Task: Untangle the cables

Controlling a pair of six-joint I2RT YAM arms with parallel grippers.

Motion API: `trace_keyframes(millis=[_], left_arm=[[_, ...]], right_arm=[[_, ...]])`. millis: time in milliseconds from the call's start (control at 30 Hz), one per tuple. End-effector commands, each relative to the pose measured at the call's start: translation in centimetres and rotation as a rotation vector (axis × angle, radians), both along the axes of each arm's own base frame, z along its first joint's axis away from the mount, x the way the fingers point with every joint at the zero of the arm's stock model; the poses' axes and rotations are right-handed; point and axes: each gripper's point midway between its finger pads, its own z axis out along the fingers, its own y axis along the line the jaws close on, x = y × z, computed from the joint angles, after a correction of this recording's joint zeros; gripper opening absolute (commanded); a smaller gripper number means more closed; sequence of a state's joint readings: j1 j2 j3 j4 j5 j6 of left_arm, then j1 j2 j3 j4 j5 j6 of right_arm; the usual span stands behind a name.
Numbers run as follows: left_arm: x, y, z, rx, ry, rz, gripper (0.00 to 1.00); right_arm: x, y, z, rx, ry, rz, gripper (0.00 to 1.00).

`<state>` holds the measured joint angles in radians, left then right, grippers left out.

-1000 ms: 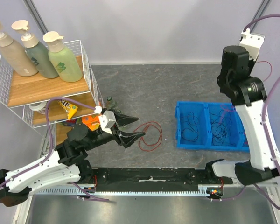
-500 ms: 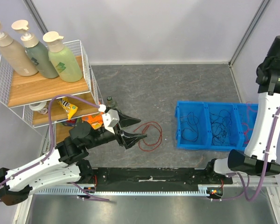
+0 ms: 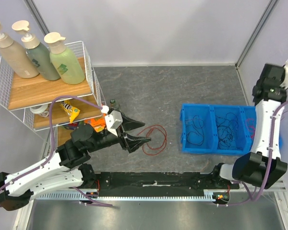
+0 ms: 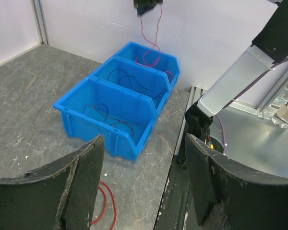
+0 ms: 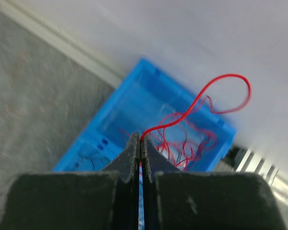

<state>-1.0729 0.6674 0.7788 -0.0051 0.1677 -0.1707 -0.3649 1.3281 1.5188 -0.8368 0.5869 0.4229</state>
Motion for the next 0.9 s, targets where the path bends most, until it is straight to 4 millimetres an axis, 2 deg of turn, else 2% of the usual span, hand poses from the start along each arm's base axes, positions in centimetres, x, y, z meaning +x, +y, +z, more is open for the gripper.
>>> trace_keyframes(millis=[0, 133, 267, 367, 433, 467, 533, 600, 633, 667, 733, 867], left_arm=[[0.0, -0.5, -0.7, -0.013, 0.061, -0.007, 0.74], [0.5, -0.9, -1.8, 0.007, 0.098, 0.012, 0.73], [0.6, -1.3, -2.6, 0.026, 0.127, 0.012, 0.73], [1.0, -1.4, -3.5, 0.041, 0.157, 0.034, 0.73], [1.4, -1.4, -3.9, 0.046, 0.175, 0.051, 0.73], [1.4, -1.4, -4.8, 0.073, 0.191, 0.057, 0.73], [1.6, -1.5, -5.2, 0.083, 0.196, 0.066, 0.73], [1.9, -1.8, -5.4, 0.088, 0.194, 0.069, 0.73], [1.9, -1.8, -5.4, 0.09, 0.195, 0.07, 0.73], [1.8, -2.0, -5.5, 0.095, 0.194, 0.064, 0.73], [2.2, -2.3, -4.9, 0.076, 0.179, 0.069, 0.73], [2.6, -2.6, -5.2, 0.087, 0.178, 0.079, 0.73]], right_arm=[[-0.3, 1.0, -4.0, 0.067, -0.132, -0.038, 0.0], [-0.4, 1.6, -10.4, 0.176, -0.15, -0.112, 0.0], [0.1, 3.4, -18.7, 0.47, -0.105, -0.166, 0.0], [-0.1, 3.3, -21.7, 0.562, -0.046, -0.167, 0.0], [-0.2, 2.7, -21.6, 0.528, -0.028, -0.153, 0.0], [-0.4, 2.2, -21.1, 0.498, -0.028, -0.158, 0.0], [-0.9, 1.4, -19.7, 0.428, -0.043, -0.163, 0.08], [-1.3, 0.6, -17.5, 0.336, -0.079, -0.154, 0.23], [-1.7, 0.2, -16.3, 0.295, -0.097, -0.154, 0.37], [-2.0, 0.0, -15.5, 0.268, -0.105, -0.155, 0.44], [-2.0, 0.2, -14.1, 0.245, -0.13, -0.129, 0.62], [-0.7, 2.7, -10.7, 0.212, -0.175, -0.027, 0.67]])
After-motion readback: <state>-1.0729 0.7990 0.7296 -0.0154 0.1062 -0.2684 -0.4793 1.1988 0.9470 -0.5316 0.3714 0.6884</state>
